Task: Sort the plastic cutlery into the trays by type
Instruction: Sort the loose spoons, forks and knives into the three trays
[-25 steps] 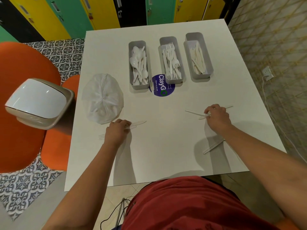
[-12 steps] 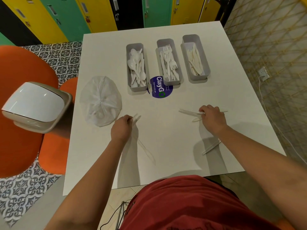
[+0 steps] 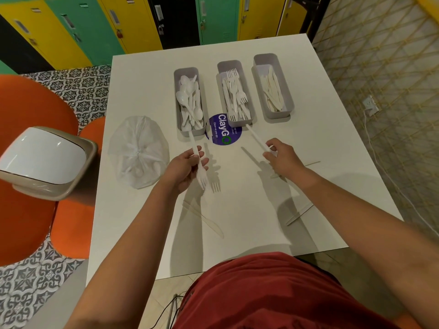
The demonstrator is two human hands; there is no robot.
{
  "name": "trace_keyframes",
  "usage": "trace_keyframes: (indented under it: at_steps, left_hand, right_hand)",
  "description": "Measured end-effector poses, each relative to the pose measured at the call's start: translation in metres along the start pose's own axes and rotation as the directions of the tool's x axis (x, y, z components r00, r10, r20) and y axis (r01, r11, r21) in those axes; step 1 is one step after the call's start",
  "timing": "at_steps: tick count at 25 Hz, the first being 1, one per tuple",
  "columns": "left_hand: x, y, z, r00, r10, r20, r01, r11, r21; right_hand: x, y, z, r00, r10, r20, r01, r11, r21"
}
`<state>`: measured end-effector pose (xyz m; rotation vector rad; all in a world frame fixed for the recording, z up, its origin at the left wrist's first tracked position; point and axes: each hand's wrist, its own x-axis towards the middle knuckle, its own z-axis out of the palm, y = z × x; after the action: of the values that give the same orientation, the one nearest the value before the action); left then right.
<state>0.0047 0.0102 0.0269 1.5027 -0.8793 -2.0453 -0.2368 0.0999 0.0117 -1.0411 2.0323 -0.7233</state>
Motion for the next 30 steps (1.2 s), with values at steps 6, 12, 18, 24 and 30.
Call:
trace_keyframes:
  at_steps: [6,12,18,24,30]
  left_hand:
    - [0.008,0.003,0.015,0.997,0.023,-0.069,-0.01,0.983,0.181]
    - [0.014,0.008,0.028,0.998,0.026,-0.054,-0.017,0.986,0.164]
    - [0.023,0.018,0.04,0.982,0.092,-0.165,-0.045,0.962,0.268]
    - [0.046,0.03,0.033,0.927,0.151,-0.344,-0.078,0.973,0.217]
    - [0.058,0.043,0.021,0.922,0.126,-0.367,-0.059,0.98,0.189]
  right_hand:
    - [0.007,-0.008,-0.006,1.0,-0.016,0.02,0.016,1.0,-0.006]
    - [0.017,-0.016,-0.012,0.992,0.126,-0.018,-0.124,0.99,0.07]
    - [0.032,-0.02,-0.013,0.997,0.072,0.012,-0.072,0.997,0.033]
    - [0.057,-0.051,-0.001,0.996,-0.031,0.08,0.03,1.0,0.008]
    - [0.096,-0.109,0.041,0.983,-0.029,0.183,0.037,0.999,-0.036]
